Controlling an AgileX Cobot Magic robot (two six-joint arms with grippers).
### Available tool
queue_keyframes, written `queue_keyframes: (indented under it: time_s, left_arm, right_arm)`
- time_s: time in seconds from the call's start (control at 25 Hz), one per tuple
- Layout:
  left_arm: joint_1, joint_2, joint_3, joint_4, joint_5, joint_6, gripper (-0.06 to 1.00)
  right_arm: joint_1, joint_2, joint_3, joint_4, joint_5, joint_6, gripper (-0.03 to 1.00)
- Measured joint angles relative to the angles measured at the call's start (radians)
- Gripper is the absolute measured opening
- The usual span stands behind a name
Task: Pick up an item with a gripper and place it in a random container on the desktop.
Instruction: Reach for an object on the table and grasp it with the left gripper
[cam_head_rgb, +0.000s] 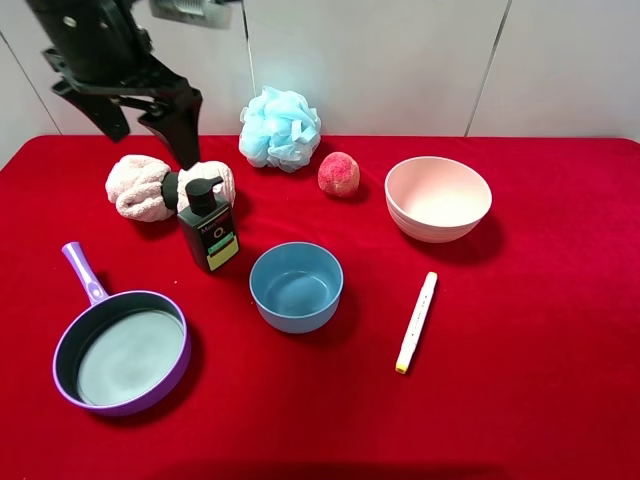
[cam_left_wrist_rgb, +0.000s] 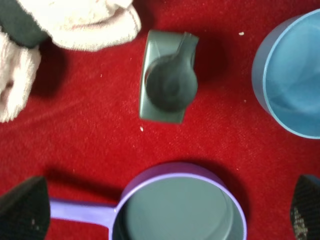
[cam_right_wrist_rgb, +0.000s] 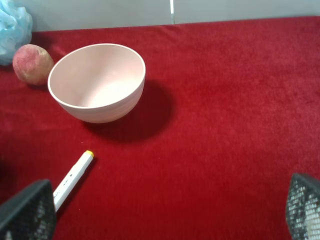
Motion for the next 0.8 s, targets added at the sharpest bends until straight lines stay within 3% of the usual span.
queue_keyframes:
  time_s: [0.4, 0.8]
  left_arm:
    - [-0.006, 0.148, -0.010, -0.019, -0.067, 0.130, 0.95]
    - [-0.062, 0.261, -0.011, 0.020, -0.145, 0.167, 0.95]
  right_arm:
    - [0.000, 0.000, 0.000, 0.000, 0.000, 0.000, 0.69]
    - [0.000, 0.000, 0.000, 0.000, 0.000, 0.000, 0.69]
